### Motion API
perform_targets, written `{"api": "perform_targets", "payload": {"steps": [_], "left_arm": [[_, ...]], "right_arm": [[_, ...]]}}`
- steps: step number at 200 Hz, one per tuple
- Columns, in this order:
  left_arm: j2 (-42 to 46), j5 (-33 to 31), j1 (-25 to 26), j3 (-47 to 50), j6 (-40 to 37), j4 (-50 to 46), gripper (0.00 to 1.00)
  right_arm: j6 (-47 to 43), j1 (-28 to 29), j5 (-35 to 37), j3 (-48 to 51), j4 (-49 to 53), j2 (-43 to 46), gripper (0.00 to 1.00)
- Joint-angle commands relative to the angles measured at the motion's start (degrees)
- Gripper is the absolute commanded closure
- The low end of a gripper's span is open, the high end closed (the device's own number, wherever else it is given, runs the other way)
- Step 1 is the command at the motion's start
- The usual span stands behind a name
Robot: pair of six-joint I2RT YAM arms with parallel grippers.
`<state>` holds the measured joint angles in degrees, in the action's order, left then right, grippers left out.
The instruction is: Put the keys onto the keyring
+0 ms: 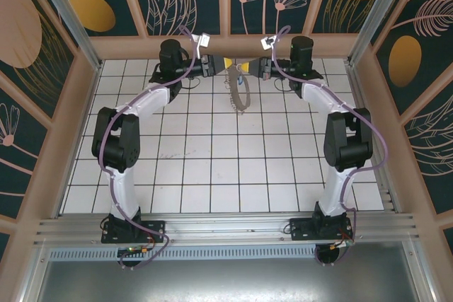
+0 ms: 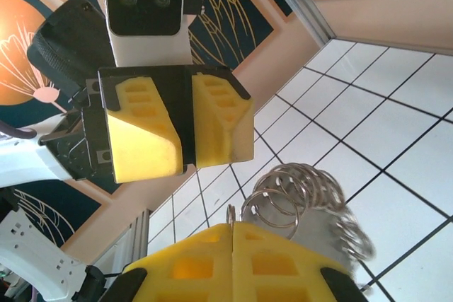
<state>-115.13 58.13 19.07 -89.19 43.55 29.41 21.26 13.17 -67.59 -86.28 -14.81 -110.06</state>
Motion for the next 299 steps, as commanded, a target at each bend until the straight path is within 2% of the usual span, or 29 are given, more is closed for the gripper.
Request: {"api": "perform_targets", "payload": {"steps": [1, 230, 299], "left_arm": [[-0.5, 1.5, 0.5, 0.0, 1.0, 2.9, 0.73], [-2.1, 1.2, 1.9, 2.8, 2.4, 6.2, 0.77], [-2.5, -0.1, 1.9, 3.1, 1.9, 6.0, 0.75]], "right_arm": [[-1.6, 1.0, -2.2, -3.2, -0.4, -1.0, 1.00], [0.1, 1.8, -1.0, -3.2, -2.7, -1.4, 1.00], [-0.6, 1.8, -1.1, -2.9, -1.9, -1.1, 1.00]]}}
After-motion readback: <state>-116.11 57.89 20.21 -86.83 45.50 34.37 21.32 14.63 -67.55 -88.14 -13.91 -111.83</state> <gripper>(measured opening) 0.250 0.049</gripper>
